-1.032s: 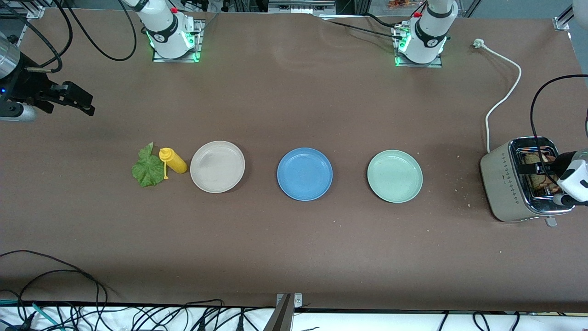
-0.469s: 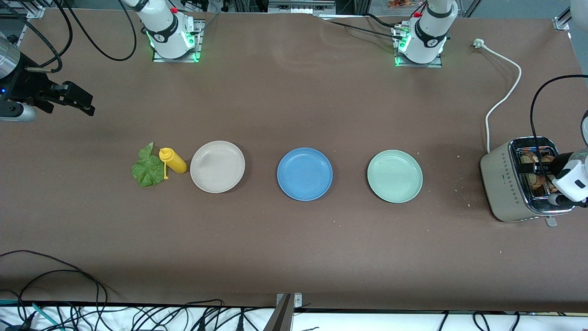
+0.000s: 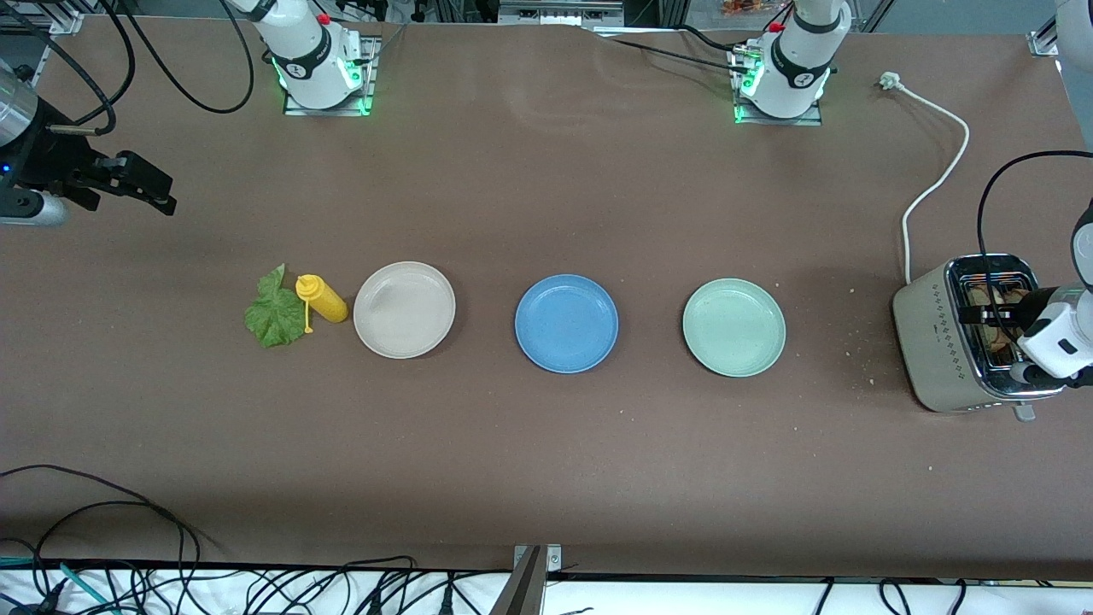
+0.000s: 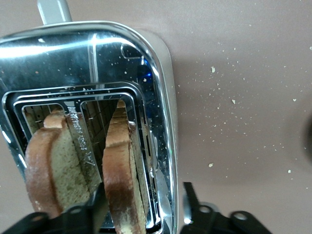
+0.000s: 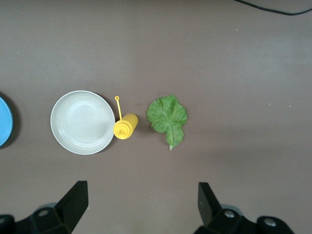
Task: Make sandwich in blue plate with both arms
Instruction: 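Lower the left gripper into the toaster and grasp a toast slice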
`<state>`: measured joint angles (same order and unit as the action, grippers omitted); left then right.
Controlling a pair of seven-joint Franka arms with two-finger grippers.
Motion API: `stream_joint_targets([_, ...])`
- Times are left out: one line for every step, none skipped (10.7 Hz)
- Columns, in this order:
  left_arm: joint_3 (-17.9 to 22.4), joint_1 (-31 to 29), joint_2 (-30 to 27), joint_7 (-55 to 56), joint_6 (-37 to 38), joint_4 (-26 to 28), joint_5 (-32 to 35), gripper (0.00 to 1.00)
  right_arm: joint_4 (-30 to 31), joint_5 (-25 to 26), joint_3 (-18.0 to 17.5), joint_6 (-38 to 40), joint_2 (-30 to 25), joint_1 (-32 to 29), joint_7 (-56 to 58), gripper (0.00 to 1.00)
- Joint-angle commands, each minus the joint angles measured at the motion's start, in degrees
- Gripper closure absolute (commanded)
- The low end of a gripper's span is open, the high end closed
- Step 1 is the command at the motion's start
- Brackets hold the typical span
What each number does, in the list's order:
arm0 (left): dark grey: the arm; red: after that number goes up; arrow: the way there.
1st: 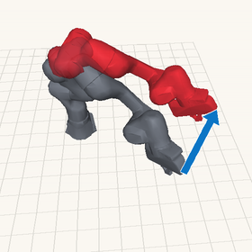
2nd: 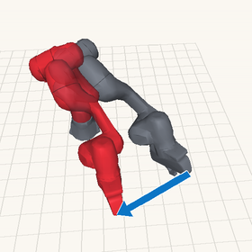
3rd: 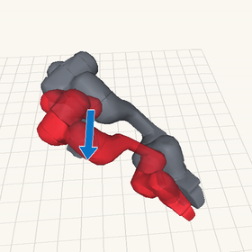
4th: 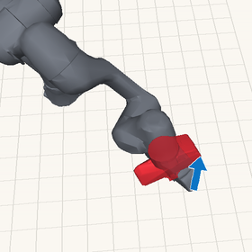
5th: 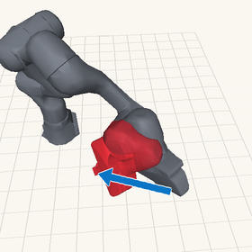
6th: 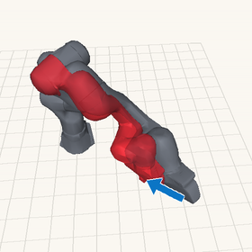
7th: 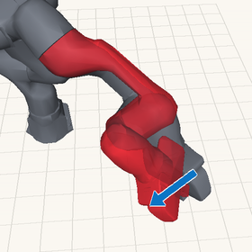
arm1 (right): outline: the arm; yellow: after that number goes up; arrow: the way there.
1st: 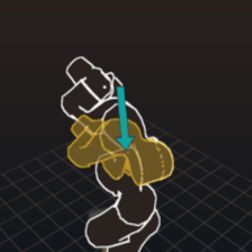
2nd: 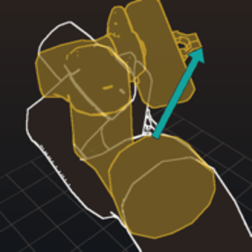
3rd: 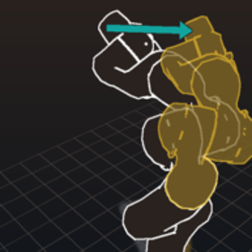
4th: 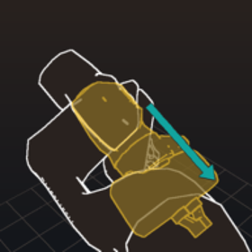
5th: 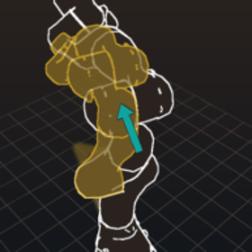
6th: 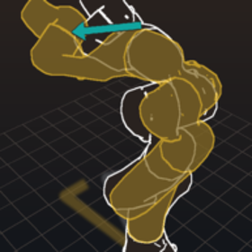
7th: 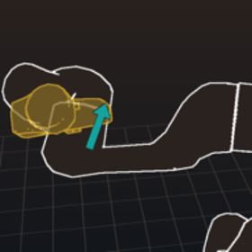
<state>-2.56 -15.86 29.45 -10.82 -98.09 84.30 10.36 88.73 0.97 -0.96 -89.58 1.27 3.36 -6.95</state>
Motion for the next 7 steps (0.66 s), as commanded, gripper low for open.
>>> stream_joint_targets([-0.07,-0.13,-0.53,-1.92,0.36,-0.54,1.24,1.0,-0.84,-0.7,-0.01,0.99,-0.12,0.06,0.01,0.0])
stream_joint_targets([-0.07,-0.13,-1.14,-3.58,0.44,-0.8,1.24,1.0,-0.93,-0.7,-0.01,0.99,-0.12,0.06,0.01,0.0])
stream_joint_targets([-0.07,-0.22,-2.88,-4.9,1.92,-0.81,0.98,1.0,-0.84,-0.7,-0.01,0.99,-0.12,0.06,0.01,0.0])
stream_joint_targets([-0.07,-0.22,-4.99,-5.08,3.94,-0.81,0.89,1.0,-0.84,-0.7,-0.01,0.99,-0.12,0.06,0.01,0.0])
stream_joint_targets([-0.07,-0.22,-6.75,-5.17,5.87,-0.98,0.8,1.0,-0.93,-0.7,-0.01,0.99,-0.12,0.06,0.01,0.0])
stream_joint_targets([-0.16,-0.22,-8.25,-5.17,8.16,-2.11,0.8,1.0,-0.84,-0.7,-0.01,0.99,-0.12,0.06,0.01,0.0])
stream_joint_targets([-0.6,-0.13,-9.22,-5.78,11.05,-3.34,0.8,1.0,-0.84,-0.7,-0.01,0.99,-0.12,0.06,0.01,0.0])
